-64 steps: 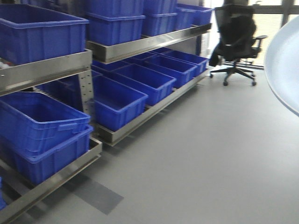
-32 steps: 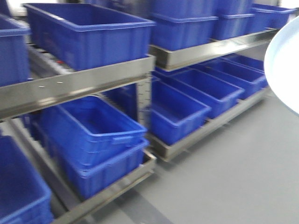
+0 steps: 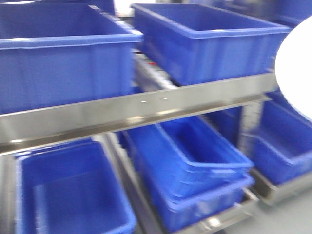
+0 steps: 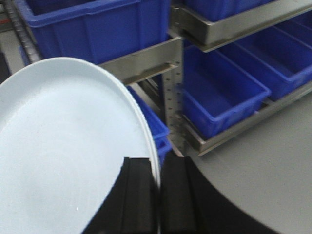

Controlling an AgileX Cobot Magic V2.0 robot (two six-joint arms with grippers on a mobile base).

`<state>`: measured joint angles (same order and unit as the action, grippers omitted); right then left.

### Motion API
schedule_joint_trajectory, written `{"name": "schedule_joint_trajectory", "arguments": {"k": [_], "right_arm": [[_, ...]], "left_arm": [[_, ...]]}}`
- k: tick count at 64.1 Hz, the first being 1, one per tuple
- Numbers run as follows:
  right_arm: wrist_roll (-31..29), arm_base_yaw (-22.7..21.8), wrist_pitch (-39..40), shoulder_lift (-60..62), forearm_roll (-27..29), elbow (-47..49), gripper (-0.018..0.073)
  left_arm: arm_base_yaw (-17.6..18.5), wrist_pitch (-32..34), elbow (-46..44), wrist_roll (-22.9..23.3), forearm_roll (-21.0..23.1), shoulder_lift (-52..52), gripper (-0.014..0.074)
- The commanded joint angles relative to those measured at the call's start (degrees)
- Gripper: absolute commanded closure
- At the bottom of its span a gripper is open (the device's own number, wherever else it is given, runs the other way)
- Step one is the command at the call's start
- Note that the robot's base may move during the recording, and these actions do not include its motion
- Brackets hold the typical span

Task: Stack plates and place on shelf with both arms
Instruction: 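Drive the base to the blue-bin shelf rack, holding the plates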

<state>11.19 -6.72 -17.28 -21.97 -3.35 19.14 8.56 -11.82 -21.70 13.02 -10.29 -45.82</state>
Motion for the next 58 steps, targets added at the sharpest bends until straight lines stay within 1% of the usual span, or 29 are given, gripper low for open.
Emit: {"name": "schedule_joint_trajectory", "arguments": {"k": [1,58], "right_arm": [[-0.2,-0.3,6.2,-0.3,-0.3,1.8,0.0512],[-0.2,-0.3,6.2,-0.3,-0.3,1.8,0.0512]], "left_arm": [[-0.1,4.1,-1.7,0.4,-0.1,0.0,0.0514],[-0.1,4.1,-1.7,0.4,-0.1,0.0,0.0514]]}}
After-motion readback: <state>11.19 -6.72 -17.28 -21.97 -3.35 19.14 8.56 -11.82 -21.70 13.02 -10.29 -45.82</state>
